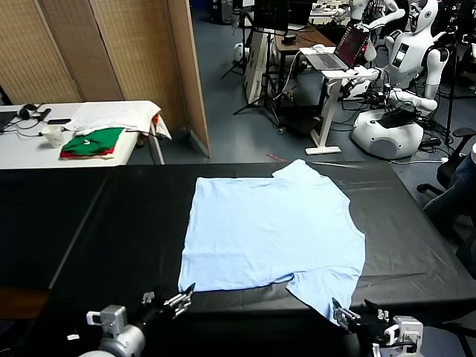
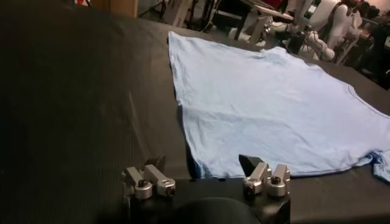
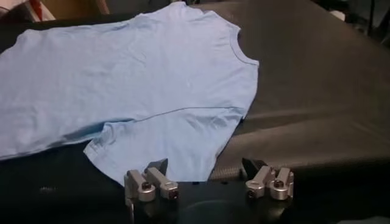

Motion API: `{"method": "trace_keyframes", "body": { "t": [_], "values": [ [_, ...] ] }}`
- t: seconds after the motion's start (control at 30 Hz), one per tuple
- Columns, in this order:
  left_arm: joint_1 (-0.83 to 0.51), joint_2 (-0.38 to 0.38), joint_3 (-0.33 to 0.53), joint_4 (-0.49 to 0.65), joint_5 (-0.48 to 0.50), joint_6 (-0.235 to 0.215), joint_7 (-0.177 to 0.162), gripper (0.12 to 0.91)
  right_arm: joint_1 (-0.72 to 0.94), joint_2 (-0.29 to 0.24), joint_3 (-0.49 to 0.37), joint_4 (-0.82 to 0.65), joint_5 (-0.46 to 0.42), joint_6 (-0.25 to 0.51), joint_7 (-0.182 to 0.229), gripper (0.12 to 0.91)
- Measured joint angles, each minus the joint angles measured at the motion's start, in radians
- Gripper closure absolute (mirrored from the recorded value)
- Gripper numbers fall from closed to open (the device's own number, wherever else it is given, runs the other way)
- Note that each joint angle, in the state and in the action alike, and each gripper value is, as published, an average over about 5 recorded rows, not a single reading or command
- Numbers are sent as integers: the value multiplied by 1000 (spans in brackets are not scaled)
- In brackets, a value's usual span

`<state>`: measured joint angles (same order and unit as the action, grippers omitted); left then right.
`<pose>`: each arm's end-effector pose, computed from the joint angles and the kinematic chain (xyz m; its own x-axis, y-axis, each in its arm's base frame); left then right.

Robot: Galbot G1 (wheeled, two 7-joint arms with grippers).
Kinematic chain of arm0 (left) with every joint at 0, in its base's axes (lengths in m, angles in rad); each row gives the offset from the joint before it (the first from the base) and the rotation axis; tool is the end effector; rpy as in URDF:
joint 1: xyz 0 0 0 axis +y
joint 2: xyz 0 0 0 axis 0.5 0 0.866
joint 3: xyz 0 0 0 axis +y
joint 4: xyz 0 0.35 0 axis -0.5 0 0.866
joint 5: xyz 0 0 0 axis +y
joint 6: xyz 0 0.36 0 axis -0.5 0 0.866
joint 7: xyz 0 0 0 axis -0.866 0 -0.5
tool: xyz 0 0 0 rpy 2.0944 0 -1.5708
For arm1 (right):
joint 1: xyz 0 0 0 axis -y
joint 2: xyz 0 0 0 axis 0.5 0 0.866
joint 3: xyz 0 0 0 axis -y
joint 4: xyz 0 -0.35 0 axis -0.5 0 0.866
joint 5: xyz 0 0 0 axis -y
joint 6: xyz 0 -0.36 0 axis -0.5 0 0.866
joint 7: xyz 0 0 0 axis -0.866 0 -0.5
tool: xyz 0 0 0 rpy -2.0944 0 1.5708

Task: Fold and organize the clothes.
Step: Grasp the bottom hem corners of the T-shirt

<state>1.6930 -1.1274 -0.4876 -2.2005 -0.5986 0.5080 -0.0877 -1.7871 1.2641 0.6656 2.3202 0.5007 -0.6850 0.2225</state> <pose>0.1545 0.0497 -0.2781 -0.7873 0.2766 0.5511 0.1828 0.9583 -0.2198 0.1329 -0.0672 -0.2414 -0.7715 0.0250 0.6358 0.0641 0.9972 0.0387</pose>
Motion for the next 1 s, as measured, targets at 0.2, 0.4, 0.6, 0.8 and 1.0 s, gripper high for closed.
{"method": "trace_keyframes", "body": {
  "t": [0.2, 0.4, 0.6, 0.8, 1.0],
  "values": [
    [-2, -9, 8, 4, 26, 4, 4, 123, 5, 3, -4, -15, -1, 0, 6, 155],
    [-4, -18, 18, 15, 48, 2, 2, 262, 4, 9, -11, -28, -8, 2, 3, 409],
    [-1, -21, 22, 21, 60, -1, -2, 627, -2, 11, -16, -21, -10, 3, 0, 777],
    [9, -20, 25, 23, 70, -7, -2, 878, -25, 17, -21, 12, -23, 5, 15, 884],
    [31, -19, 22, 11, 86, -17, -3, 886, -73, 21, -33, 63, -51, -4, 31, 885]
  ]
}}
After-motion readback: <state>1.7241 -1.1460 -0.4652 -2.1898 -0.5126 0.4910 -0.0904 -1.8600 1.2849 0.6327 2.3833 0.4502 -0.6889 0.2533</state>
